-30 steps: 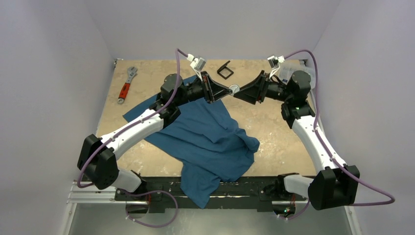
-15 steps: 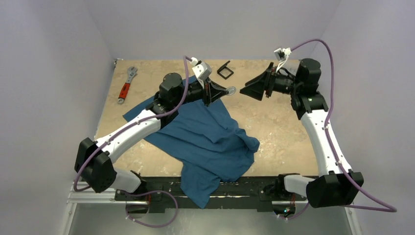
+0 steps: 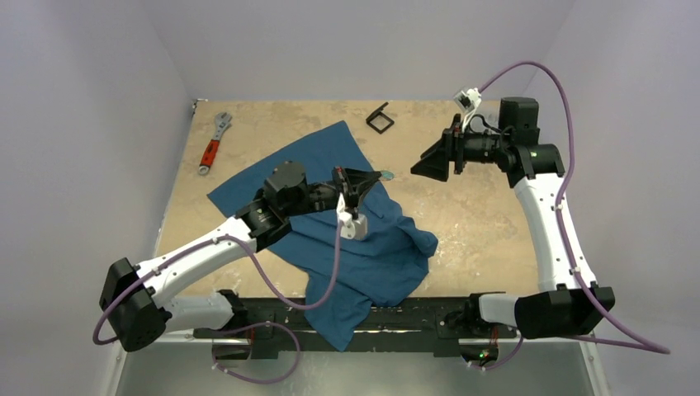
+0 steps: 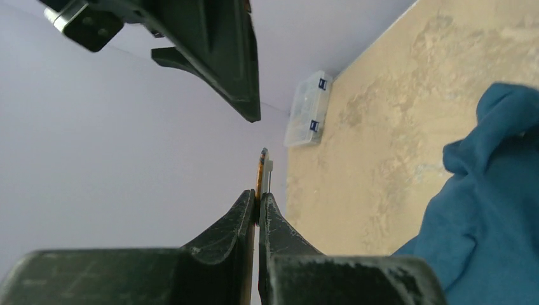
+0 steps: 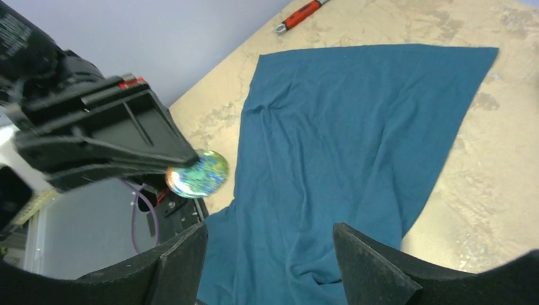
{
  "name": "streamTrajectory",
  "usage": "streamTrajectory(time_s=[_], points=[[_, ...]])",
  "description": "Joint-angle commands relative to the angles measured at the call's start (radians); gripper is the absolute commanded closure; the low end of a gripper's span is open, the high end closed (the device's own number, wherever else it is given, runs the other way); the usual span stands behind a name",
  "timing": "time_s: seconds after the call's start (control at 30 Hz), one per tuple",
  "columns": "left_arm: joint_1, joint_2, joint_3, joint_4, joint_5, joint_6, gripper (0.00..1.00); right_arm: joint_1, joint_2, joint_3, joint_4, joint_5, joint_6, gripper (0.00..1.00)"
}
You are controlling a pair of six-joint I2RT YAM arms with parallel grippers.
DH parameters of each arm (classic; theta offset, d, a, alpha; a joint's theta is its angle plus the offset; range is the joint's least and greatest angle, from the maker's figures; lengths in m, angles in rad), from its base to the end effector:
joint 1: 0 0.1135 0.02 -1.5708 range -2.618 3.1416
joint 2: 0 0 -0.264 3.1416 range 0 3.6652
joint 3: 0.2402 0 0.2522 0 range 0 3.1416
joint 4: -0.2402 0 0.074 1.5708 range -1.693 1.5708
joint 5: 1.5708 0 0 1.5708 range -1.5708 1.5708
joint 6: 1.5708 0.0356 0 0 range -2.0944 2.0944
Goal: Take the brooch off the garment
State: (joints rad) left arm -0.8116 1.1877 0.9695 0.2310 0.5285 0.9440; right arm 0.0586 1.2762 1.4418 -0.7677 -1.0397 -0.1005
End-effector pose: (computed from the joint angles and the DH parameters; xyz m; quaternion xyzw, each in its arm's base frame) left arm 0.1785 -0.2142 0.3653 0.6405 0.2903 -0.1377 0.6976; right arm 0.2487 0.0453 0.4136 -0.2916 0.7473 0.4310 0.4132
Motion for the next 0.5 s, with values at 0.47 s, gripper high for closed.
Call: streamTrajectory(time_s=[0.47], points=[[-0.088,0.09,-0.154,0.352,-0.189,0.634,1.0,-0.002,0.08,-0.161,0.413,-0.256,0.606,0.5]])
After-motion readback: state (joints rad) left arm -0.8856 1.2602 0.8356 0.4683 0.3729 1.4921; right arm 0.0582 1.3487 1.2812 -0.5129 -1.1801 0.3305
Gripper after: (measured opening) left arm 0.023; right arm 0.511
